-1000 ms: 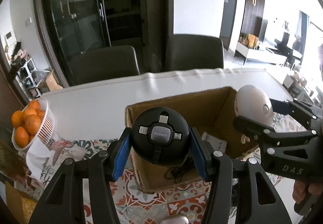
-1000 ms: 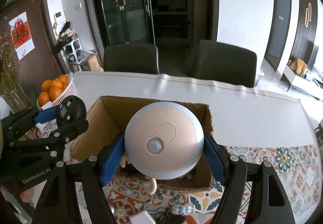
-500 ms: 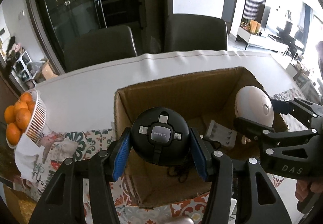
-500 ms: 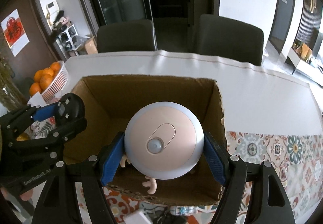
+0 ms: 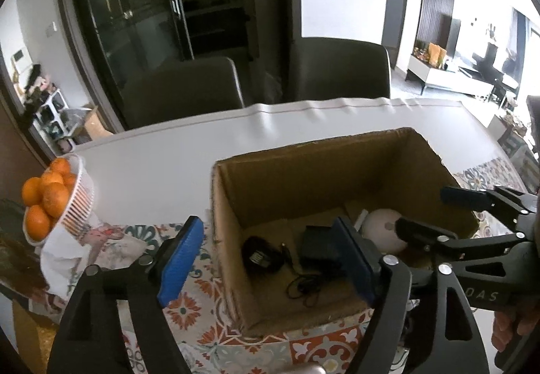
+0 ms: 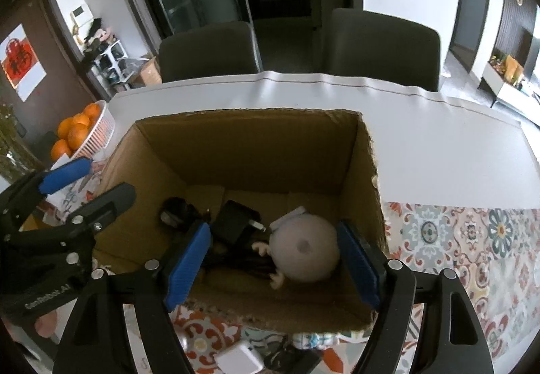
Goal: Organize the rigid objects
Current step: 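Open the left tool to drop the puck in the box while the right tool releases the lamp, then move both open tools back toward the remaining items on the table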
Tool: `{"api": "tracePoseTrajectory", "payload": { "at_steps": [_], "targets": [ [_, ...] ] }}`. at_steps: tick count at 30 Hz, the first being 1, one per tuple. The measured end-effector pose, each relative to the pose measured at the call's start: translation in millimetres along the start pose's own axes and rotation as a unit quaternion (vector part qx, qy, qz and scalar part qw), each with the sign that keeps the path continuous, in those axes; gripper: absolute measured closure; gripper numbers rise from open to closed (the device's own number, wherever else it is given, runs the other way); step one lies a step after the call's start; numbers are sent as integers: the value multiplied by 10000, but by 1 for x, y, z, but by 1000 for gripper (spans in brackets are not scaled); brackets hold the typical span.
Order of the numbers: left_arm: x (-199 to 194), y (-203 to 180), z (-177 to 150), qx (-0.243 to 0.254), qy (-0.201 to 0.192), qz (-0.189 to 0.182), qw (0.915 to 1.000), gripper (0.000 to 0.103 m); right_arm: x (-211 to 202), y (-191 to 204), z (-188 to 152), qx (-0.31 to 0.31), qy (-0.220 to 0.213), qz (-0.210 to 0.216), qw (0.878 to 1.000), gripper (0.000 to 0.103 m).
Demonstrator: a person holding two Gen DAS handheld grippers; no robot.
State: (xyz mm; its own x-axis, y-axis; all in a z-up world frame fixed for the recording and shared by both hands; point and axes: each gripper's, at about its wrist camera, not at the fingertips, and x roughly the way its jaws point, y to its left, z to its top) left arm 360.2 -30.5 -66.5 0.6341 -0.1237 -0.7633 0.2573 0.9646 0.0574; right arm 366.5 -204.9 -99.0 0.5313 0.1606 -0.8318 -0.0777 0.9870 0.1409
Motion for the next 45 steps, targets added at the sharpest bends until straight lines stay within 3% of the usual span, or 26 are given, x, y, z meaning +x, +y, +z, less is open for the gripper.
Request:
{"api": "tracePoseTrajectory", "payload": {
  "at_steps": [10, 19, 31, 45],
  "targets": [
    [-38, 0, -14, -202, -354, 139, 9991, 6, -57, 10, -16, -74, -726, -523, 9960, 25],
    [-68, -13, -25, -204, -668, 185, 9974, 2, -98, 9, -39, -21, -1161, -790, 9901, 25],
    [-79, -29, -48, -70, -704, 267, 9971, 0, -99, -1, -75, 186, -950, -703, 9928, 25],
    [-56, -35, -86, -101, -155, 121, 9998, 0, -79, -4, -110, 197, -529, -659, 9962, 25]
  ]
}}
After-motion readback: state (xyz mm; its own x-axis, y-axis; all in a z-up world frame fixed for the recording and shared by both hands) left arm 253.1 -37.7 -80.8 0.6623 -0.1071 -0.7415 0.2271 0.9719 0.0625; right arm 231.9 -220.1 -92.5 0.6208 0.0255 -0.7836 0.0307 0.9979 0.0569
